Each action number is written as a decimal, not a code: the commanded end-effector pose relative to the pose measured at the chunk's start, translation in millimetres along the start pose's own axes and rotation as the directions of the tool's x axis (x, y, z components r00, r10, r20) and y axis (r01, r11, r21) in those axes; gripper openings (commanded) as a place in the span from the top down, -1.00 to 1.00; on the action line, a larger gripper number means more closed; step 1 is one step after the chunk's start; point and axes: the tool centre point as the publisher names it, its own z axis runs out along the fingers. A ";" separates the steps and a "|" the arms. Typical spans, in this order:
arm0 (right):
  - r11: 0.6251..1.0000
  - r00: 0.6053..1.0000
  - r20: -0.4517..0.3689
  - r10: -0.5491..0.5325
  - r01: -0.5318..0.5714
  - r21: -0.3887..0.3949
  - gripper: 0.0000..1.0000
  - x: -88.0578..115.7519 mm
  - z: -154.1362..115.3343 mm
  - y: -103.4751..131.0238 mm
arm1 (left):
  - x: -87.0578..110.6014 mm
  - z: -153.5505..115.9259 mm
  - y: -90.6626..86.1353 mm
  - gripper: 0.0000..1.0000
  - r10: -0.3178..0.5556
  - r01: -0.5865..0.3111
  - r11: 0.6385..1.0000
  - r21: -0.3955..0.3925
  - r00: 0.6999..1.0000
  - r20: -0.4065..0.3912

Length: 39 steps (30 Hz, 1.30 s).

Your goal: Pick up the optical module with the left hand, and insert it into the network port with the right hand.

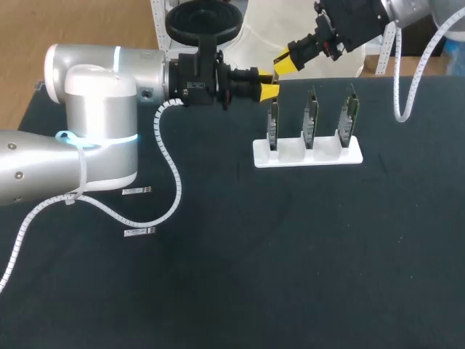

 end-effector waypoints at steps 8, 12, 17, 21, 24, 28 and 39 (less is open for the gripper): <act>1.000 1.000 0.007 -0.005 0.005 0.003 1.00 -0.3 -1.4 4.3 | 0.3 -1.8 -5.6 -1.00 0.020 -0.020 1.000 -0.012 0.999 -0.029; 1.000 1.000 0.008 -0.009 0.009 0.002 1.00 -0.7 -2.5 5.7 | 4.8 -6.3 -10.2 -1.00 0.027 -0.028 0.999 -0.015 0.995 -0.096; 1.000 1.000 0.007 -0.014 0.014 0.001 1.00 -1.3 -3.5 7.1 | 18.5 -16.1 -13.1 -1.00 0.000 -0.004 1.000 -0.025 0.988 -0.157; 1.000 1.000 0.004 -0.018 0.018 -0.002 1.00 -1.1 -3.6 8.4 | 27.3 -21.6 -12.5 -1.00 -0.024 0.018 0.999 -0.034 0.980 -0.196; 1.000 1.000 -0.002 -0.022 0.022 -0.007 1.00 -1.2 -3.3 9.5 | 33.0 -24.7 -10.8 -1.00 -0.042 0.036 0.999 -0.033 0.974 -0.224; 1.000 1.000 -0.003 -0.024 0.024 -0.007 1.00 -1.5 -3.6 10.4 | 36.0 -25.7 -9.3 -1.00 -0.044 0.036 0.999 -0.037 0.968 -0.246; 1.000 1.000 -0.005 -0.028 0.028 -0.002 1.00 -1.1 -6.1 13.7 | 45.4 -21.6 -0.6 -1.00 -0.036 0.020 0.998 -0.055 0.947 -0.320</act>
